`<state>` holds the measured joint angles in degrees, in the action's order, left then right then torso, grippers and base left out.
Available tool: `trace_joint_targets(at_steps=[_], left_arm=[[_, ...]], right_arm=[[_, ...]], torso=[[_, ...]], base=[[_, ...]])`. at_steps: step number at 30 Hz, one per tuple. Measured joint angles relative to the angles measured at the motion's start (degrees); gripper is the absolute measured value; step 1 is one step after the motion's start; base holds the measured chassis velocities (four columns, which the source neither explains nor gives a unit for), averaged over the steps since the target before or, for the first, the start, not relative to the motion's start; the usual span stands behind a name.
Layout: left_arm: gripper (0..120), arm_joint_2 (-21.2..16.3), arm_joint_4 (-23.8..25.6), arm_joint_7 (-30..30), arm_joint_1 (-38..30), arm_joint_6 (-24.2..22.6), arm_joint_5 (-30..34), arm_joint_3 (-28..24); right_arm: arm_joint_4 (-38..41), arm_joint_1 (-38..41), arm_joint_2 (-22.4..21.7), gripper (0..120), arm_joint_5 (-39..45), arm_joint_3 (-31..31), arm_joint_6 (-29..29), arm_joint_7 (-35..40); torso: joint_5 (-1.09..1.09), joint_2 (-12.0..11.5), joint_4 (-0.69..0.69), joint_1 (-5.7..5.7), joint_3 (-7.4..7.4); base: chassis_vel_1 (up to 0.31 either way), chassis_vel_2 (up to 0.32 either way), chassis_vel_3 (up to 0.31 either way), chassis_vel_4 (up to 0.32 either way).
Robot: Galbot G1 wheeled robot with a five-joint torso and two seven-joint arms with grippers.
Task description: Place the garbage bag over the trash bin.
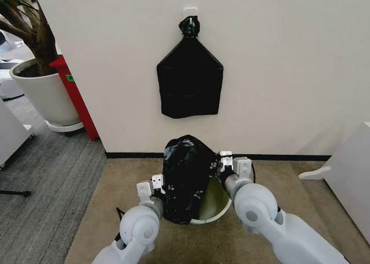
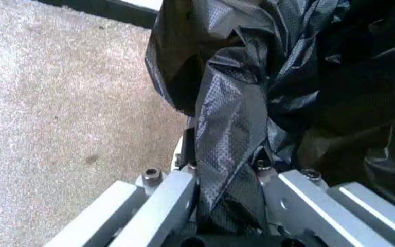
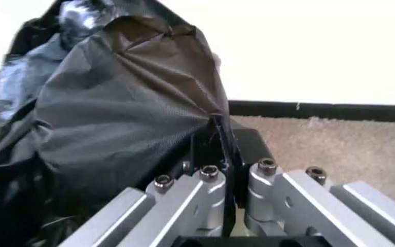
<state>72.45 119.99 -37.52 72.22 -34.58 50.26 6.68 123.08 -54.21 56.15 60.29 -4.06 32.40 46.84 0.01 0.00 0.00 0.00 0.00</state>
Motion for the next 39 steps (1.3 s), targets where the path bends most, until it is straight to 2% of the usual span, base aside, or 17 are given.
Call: trace_joint_targets(at_steps=[9, 13, 25, 39], left_arm=[[1, -0.3, 2.3, 0.9, 2.4, 0.8, -1.3, 1.3], [1, 0.2, 4.7, 1.2, 4.2, 1.3, -2.0, 3.8], [1, 0.9, 7.2, 1.2, 4.4, 1.6, -0.6, 9.2], [1, 1.9, 6.9, 0.5, 3.0, 2.0, 1.7, 12.1]], right_arm=[[-0.6, 1.3, -1.9, 0, 0.0, 1.0, -0.5, -0.5], [-1.7, 1.2, -3.6, 0, -0.2, 1.5, -1.0, -1.2], [-2.9, -1.3, -6.7, 0, -1.7, 2.7, -1.9, -2.8], [-2.4, -5.3, -6.0, 0, -4.5, 1.8, -1.9, -3.8]], torso=[[0.00, 0.0, 0.00, 0.00, 0.00], [-0.01, 0.0, 0.00, 0.00, 0.00], [-0.01, 0.0, 0.00, 0.00, 0.00], [-0.01, 0.0, 0.01, 0.00, 0.00]], base=[[0.000, 0.000, 0.000, 0.000], [0.000, 0.000, 0.000, 0.000], [0.000, 0.000, 0.000, 0.000], [0.000, 0.000, 0.000, 0.000]])
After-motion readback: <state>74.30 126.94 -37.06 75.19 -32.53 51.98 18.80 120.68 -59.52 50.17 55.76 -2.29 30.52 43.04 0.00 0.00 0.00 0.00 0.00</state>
